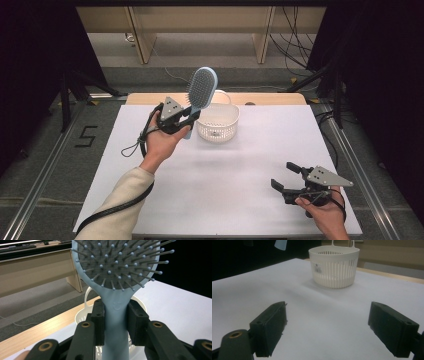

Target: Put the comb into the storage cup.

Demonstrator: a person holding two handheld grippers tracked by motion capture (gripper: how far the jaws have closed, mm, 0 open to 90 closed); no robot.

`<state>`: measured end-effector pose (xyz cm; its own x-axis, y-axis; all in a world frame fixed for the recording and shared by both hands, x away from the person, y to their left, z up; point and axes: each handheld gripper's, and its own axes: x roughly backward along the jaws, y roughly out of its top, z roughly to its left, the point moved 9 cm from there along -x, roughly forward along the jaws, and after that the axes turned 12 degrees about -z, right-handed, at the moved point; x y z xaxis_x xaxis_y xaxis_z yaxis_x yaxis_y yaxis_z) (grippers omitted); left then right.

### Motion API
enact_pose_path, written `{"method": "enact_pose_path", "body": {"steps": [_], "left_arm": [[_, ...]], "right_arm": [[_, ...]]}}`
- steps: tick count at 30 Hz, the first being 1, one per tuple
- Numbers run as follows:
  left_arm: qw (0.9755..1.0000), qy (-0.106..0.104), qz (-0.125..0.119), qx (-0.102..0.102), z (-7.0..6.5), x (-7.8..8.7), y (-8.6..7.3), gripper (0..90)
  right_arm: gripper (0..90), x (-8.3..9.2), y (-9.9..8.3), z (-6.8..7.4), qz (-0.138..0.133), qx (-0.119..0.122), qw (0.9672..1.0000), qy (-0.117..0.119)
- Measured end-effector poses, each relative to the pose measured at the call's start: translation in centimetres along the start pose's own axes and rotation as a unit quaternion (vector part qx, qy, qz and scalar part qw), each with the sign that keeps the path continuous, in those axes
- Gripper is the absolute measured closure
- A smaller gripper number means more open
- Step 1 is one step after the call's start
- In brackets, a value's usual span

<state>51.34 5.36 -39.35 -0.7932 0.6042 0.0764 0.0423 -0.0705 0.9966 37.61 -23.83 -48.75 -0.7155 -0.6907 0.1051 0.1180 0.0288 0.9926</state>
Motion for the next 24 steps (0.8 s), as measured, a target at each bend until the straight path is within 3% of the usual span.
{"method": "enact_pose_path", "body": {"steps": [24], "left_arm": [[1.0000, -0.004, -0.002, -0.002, -0.18, -0.62, 0.64, 69.8]], "right_arm": [[15.9, 0.00, -0.02, -0.01, 0.000, -0.001, 1.0000, 0.000]]}}
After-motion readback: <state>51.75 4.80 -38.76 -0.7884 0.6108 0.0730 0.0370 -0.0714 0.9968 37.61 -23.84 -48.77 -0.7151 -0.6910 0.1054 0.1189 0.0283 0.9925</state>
